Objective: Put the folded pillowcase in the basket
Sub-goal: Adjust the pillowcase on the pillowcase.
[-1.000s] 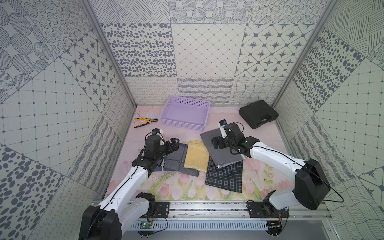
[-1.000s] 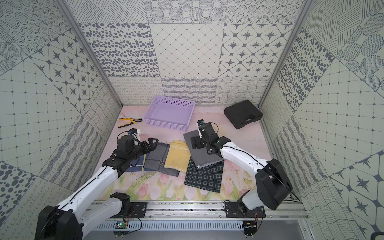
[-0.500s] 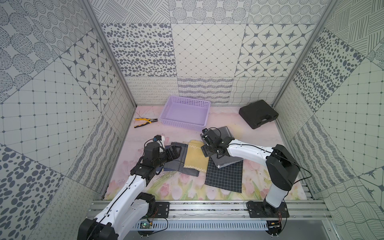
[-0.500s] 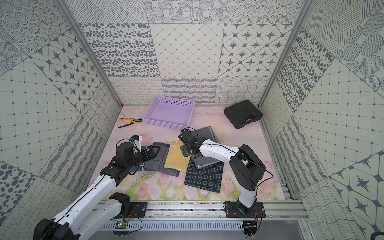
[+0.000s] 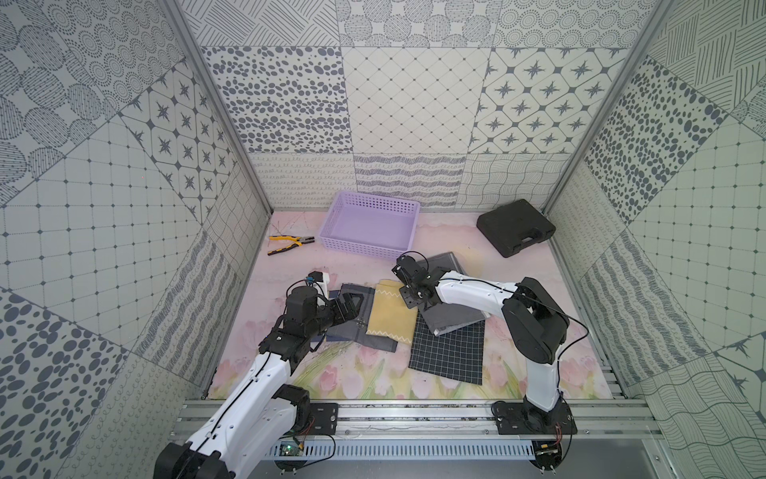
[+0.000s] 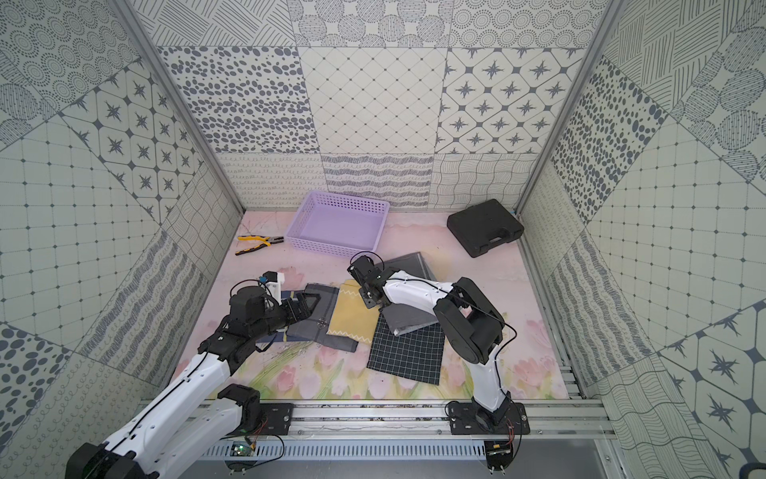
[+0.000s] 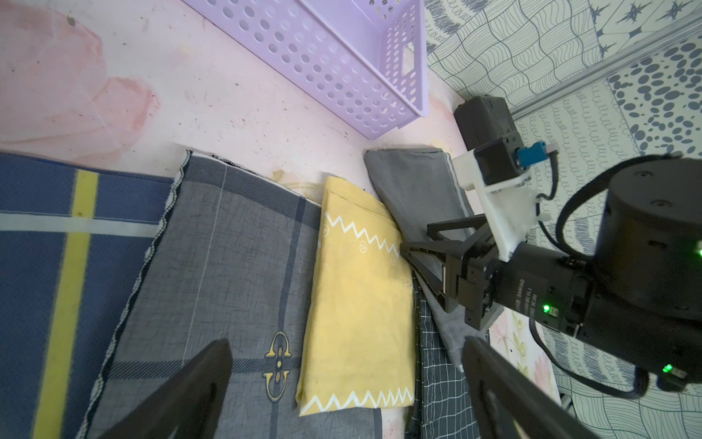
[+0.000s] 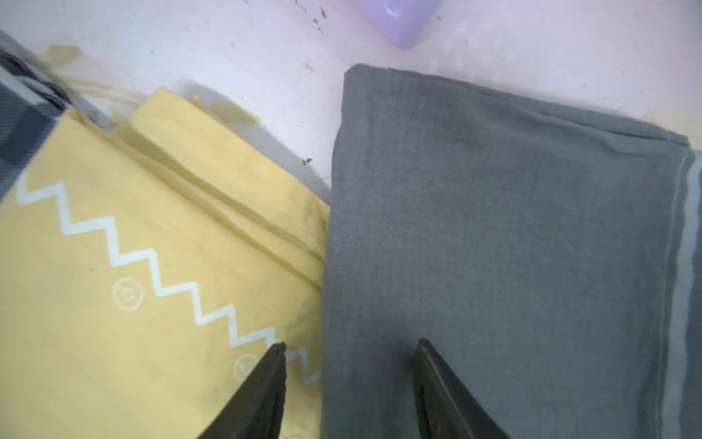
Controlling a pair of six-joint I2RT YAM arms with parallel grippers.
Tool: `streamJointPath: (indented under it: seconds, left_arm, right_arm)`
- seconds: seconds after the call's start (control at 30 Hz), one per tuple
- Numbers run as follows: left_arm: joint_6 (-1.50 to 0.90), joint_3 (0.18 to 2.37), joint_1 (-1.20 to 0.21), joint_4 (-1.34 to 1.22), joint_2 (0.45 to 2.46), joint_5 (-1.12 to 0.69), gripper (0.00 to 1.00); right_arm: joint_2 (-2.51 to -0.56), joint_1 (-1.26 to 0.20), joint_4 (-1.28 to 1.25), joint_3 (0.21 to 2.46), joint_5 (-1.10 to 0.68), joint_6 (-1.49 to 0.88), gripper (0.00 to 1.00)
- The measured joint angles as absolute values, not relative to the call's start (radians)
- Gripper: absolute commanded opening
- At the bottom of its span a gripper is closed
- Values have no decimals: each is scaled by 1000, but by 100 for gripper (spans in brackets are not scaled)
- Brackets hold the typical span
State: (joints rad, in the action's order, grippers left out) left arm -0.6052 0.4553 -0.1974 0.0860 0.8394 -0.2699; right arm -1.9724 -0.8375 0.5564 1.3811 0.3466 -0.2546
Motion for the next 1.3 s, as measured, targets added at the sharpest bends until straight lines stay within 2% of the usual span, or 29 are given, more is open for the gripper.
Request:
streamJointPath:
  seconds: [0.3,0.43,0.57,0.63,0.73,0.97,1.3]
  left_arm:
    - [-606,455,-197,86,857,-277,99]
    - [-606,455,-197,86,858,-277,100]
    - [-606,455,-197,86,858,-277,99]
    - [-606,455,-197,86,858,-277,99]
    - [-606,455,-197,86,859,-277,99]
    - [-608,455,-197,86,862,-277,100]
    - [-608,455,-198,87,857,-277,100]
  right_arm:
    - [-2022,-838,591,1415,409,-254,42]
    - [-2036,-838,597,1422,424,-252,33]
    - [-2041,-838,600,1425,437,-245,19]
    - [-2041,-839,602,1425,441,-242,8]
    - [-2041,-838,603,1425,448,-236,1]
    - [-1991,-823,600,1397,439,-235,0]
    - [-1698,-761,525,1206,357,-183,0]
